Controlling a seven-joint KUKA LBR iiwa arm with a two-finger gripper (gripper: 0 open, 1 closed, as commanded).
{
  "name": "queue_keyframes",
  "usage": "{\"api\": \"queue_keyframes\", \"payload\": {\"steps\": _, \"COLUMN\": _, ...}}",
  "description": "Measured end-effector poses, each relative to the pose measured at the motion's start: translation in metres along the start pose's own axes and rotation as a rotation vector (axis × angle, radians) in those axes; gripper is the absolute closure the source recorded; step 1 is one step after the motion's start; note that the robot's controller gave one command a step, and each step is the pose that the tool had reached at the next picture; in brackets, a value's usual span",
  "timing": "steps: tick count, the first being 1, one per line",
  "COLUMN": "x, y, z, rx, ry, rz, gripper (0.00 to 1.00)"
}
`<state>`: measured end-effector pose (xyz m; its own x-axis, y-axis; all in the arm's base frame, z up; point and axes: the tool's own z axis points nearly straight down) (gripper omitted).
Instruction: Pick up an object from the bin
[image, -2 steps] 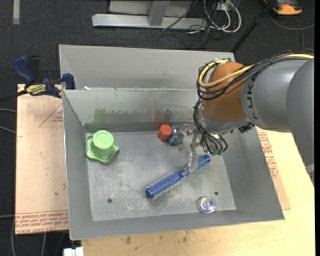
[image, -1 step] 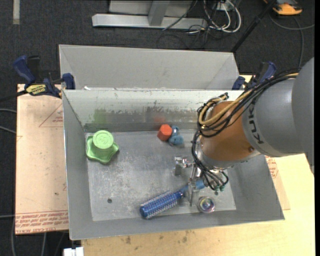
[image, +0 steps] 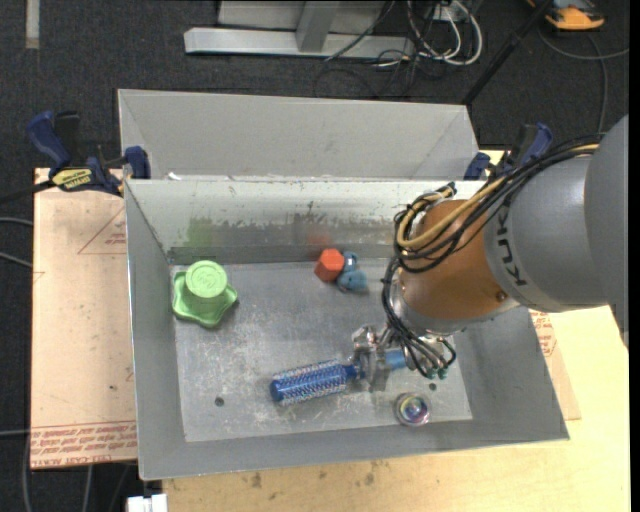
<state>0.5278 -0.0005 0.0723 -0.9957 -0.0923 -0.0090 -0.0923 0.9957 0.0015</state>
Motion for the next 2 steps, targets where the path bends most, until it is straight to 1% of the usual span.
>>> {"api": "queue_keyframes", "payload": {"steps": 1, "x": 0.037, "y": 0.000, "z": -0.123, "rx": 0.002, "ry": 0.003, "rz": -0.023, "gripper": 1.00}}
{"api": "queue_keyframes", "payload": {"steps": 2, "x": 0.038, "y": -0.020, "z": -0.278, "rx": 0.003, "ry": -0.002, "rz": -0.044, "gripper": 1.00}}
